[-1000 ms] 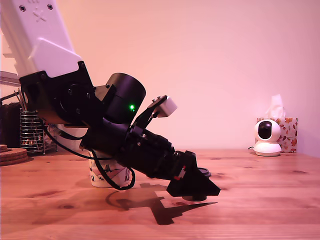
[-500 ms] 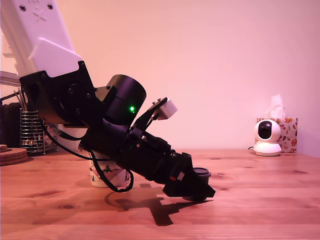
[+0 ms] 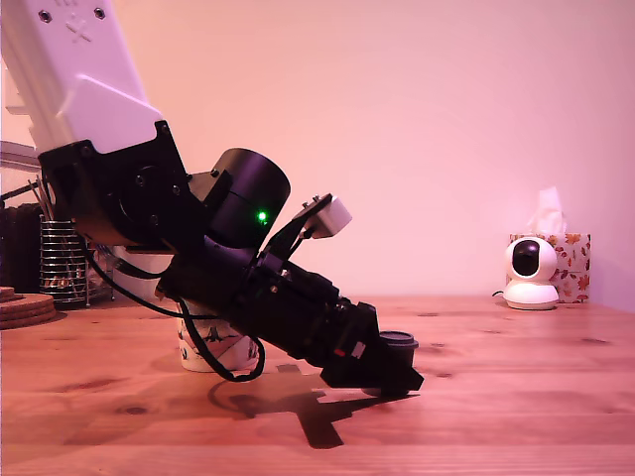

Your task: Pick up the coffee capsules on the table and drop them inside the coffee cup

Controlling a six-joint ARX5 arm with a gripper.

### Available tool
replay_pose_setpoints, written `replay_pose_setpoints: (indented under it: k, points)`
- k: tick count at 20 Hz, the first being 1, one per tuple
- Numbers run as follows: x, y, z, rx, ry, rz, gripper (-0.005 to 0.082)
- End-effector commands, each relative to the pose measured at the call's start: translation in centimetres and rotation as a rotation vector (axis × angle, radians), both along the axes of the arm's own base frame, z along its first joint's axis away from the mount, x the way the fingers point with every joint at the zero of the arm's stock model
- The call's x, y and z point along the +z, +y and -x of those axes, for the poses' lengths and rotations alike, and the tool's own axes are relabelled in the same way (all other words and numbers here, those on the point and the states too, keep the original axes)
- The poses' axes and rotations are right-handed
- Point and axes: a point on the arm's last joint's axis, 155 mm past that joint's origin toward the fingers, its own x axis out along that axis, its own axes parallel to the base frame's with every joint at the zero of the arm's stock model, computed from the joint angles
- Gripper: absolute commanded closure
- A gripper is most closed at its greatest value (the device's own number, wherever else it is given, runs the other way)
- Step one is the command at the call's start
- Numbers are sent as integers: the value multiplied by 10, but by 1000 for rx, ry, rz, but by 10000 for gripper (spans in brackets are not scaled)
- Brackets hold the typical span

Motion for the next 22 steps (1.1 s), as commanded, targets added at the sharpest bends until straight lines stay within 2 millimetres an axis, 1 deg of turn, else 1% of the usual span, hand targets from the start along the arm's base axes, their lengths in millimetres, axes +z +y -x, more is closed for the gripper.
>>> replay_pose_setpoints:
  k: [1, 5, 14, 17, 21, 22]
  points:
    - [-7, -2, 0, -6, 3, -5, 627]
    - [0, 2, -3, 26, 42, 3, 627]
    - [44, 12, -1, 45, 53, 5, 627]
    - [71, 20, -11, 70, 18, 34, 625]
    - [112, 47, -39, 152, -44, 91, 624]
    - [119, 56, -47, 179, -50, 100, 624]
